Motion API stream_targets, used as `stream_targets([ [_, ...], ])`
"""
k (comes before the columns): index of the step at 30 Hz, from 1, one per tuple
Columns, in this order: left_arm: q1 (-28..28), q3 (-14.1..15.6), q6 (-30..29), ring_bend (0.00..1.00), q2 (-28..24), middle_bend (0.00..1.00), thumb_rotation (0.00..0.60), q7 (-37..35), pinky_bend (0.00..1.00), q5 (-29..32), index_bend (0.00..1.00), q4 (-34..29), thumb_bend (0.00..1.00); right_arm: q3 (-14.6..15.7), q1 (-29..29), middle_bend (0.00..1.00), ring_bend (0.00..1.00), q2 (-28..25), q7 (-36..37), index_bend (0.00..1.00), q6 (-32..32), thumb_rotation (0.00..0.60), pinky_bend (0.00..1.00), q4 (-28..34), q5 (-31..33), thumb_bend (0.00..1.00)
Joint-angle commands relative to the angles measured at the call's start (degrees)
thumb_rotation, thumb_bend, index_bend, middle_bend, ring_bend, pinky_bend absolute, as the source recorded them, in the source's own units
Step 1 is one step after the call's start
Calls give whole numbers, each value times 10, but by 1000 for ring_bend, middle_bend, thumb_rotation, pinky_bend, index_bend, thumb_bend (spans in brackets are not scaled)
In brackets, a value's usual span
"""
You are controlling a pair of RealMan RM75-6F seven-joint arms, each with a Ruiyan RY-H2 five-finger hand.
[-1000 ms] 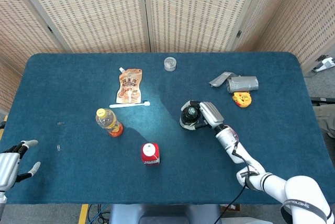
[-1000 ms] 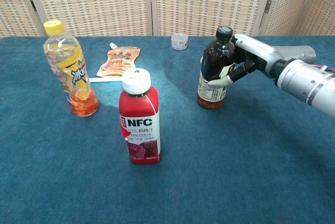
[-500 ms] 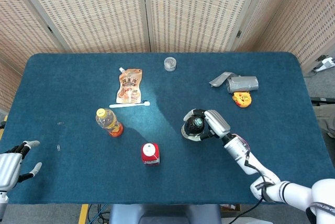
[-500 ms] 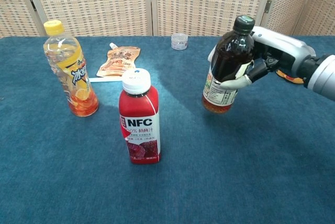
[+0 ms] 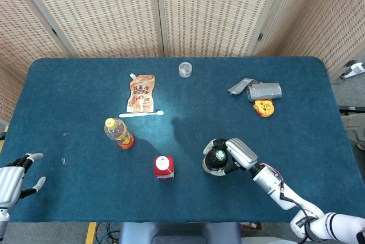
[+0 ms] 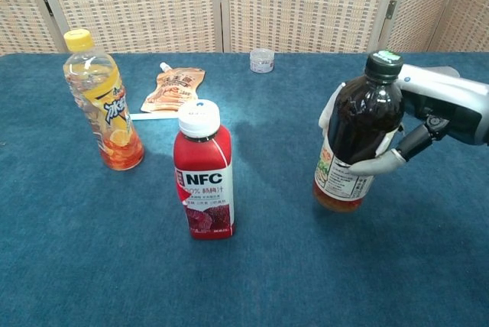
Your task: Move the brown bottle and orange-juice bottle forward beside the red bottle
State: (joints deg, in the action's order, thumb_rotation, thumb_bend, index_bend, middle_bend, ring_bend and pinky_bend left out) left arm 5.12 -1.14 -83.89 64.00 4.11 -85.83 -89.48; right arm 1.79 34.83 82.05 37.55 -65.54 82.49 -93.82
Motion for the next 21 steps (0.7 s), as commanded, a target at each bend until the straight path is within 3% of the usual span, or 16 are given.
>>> stream_targets([
  [1,0,0,-1,398,0,321,600,1,559,-2,512,-1,239,5,-2,595,541,4,7,488,2,600,647,-4,-3,161],
  [21,0,0,-2,398,-2,321,600,0,559,-2,512,-3,239,18,-3,563,537,35,19,488,17,600,647,-49,-10,161],
])
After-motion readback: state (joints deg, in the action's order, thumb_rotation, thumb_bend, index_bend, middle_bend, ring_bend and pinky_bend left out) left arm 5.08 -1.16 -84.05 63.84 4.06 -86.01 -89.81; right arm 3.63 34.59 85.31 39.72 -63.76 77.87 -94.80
